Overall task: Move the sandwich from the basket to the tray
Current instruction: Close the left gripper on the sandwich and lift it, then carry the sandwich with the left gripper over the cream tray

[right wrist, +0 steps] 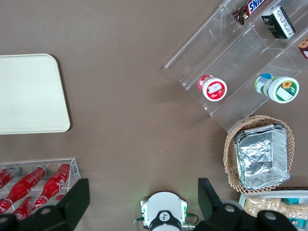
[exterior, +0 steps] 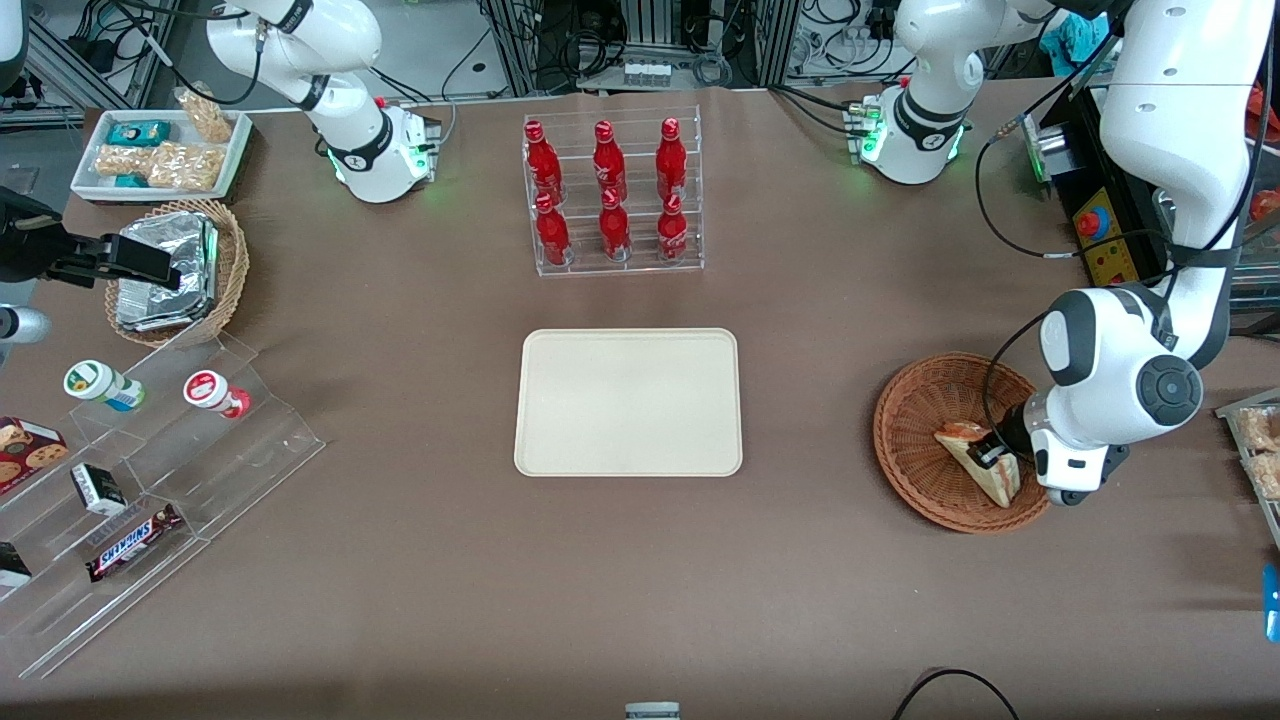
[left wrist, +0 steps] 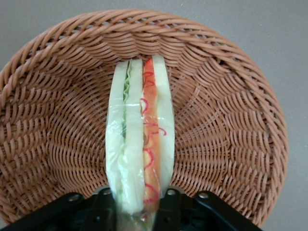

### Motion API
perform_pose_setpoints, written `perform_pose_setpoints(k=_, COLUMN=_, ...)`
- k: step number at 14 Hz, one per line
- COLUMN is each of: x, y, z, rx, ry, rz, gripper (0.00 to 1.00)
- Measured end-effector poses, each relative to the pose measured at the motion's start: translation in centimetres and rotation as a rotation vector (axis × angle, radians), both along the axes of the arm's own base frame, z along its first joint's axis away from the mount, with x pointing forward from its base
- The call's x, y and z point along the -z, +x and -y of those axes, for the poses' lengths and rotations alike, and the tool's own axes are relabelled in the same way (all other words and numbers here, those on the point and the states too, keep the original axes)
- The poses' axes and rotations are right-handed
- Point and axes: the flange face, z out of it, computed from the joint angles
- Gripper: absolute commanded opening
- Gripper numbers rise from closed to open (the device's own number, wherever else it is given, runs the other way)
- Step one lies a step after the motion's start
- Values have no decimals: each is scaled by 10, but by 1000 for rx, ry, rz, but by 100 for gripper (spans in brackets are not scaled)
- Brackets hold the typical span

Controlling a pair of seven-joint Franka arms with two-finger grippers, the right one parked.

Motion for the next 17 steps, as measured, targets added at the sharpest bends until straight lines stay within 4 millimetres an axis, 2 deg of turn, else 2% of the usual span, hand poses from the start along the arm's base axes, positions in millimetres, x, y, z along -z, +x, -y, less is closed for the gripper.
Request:
perform_pose_setpoints(k=2, x=-14, y=4, z=12, rx=23, ry=0, rz=24, gripper=10)
perform_pose_setpoints(k=3, x=-25, y=4, z=27, rx=51, ry=1, rz=37, gripper=10)
perform_pose_setpoints(k=4, x=-38, y=1, z=53, rx=95, ry=3, rz=39, gripper=10)
perform_pose_setpoints(k=6, x=-60, y=-16, z=128, rx=221, ry=9, rz=22, gripper=10)
perform_pose_setpoints(k=8, x=-69, y=-45, z=222, rx=378, ry=18, rz=24, gripper=10)
perform_pose_setpoints(k=10, x=-64, y=-80, z=301, rx=510, ry=22, rz=21, gripper=10)
perform_pose_setpoints(k=12, x=-54, y=-111, z=364, rx=615, ry=20, rz=13, gripper=12)
perform_pose_setpoints(k=15, x=-30, y=-146, z=441, rx=667, ry=48, rz=0, gripper=14)
perform_pose_setpoints(k=17, x=-16, y=-163, z=483, rx=664, ry=73, rz=15, gripper=14)
